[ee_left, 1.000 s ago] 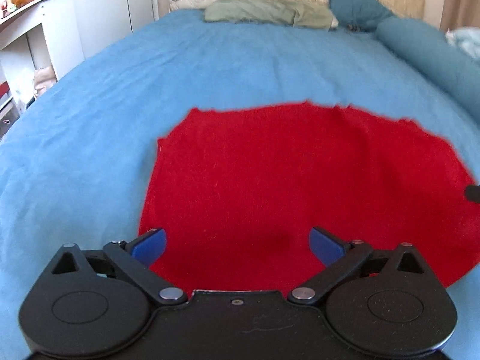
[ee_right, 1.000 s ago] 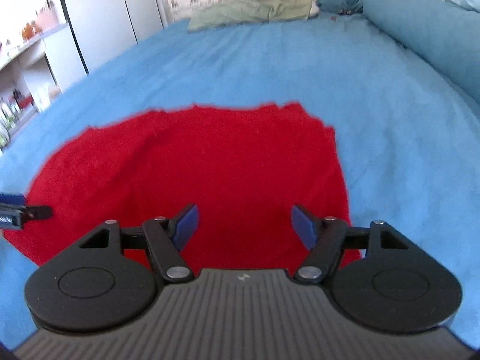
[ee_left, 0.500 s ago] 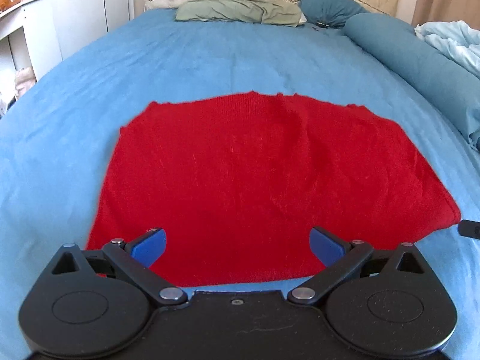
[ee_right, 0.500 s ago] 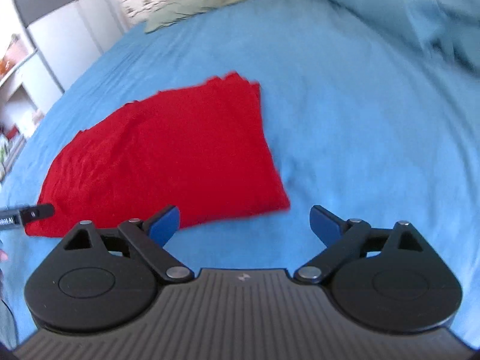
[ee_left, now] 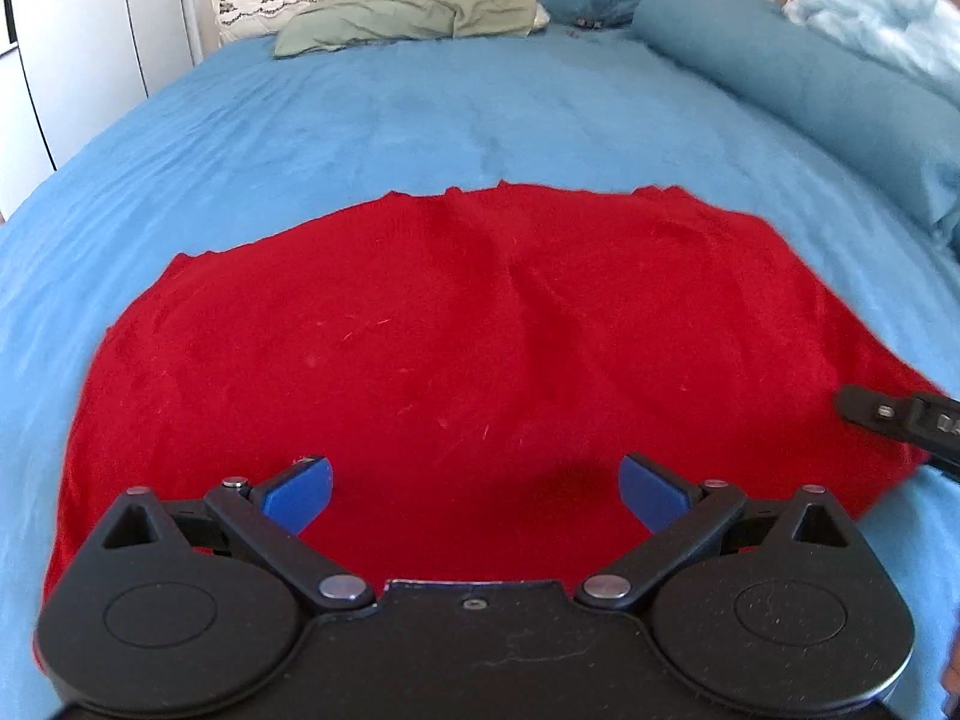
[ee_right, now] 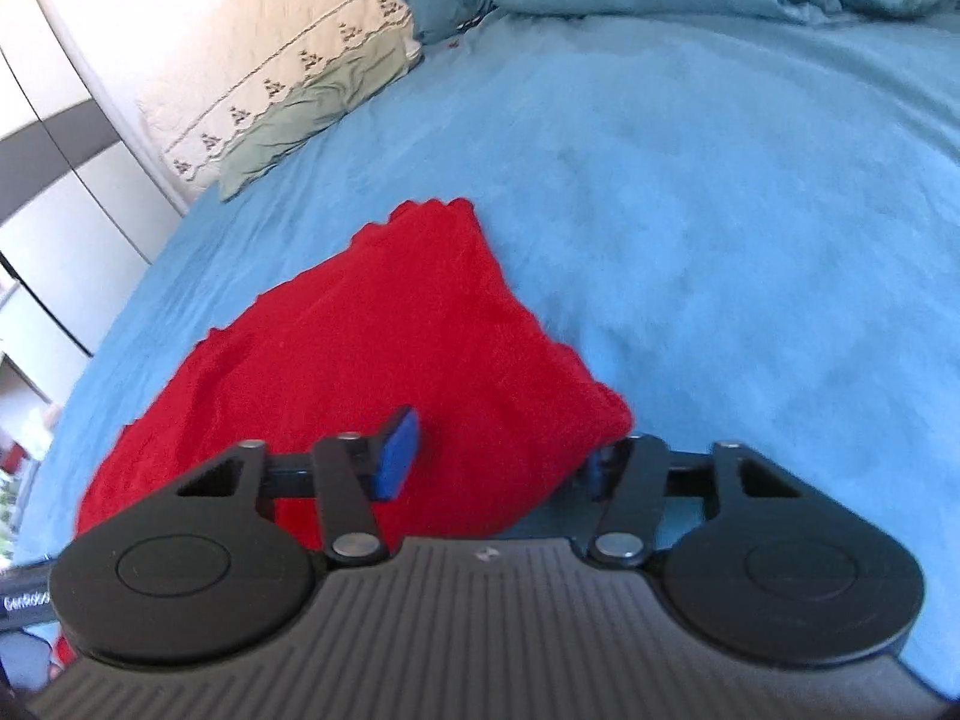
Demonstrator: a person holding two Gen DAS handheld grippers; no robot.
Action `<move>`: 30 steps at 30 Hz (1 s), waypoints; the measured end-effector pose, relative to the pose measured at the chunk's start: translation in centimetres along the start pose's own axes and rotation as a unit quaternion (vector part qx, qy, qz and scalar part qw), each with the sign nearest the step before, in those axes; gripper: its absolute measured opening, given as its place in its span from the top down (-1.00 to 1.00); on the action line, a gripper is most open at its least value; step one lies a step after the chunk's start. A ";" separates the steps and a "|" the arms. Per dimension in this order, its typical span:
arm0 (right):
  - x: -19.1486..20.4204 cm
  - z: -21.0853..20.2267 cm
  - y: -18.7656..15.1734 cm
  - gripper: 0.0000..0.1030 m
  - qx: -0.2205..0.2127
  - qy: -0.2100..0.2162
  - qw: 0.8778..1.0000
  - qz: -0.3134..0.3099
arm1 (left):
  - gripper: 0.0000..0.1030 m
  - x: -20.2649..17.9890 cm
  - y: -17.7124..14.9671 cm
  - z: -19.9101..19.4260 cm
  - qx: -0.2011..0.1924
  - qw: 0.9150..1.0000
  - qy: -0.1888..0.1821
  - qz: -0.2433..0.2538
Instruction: Fold small clothes
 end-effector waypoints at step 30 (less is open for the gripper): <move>36.1 6.7 -14.1 -0.31 0.230 0.286 0.874 -0.318 | -1.00 17.1 -9.7 -3.5 -0.018 0.999 -0.009 -0.026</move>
Point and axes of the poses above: each gripper's, at about its wrist camera, not at the fingertips, and z roughly the way its jaws point, x to its left, y to its top, the point moved 10 cm from there along z, roughly the way its jaws point, and after that the axes turned 10 degrees about y, right-handed, at the moved point
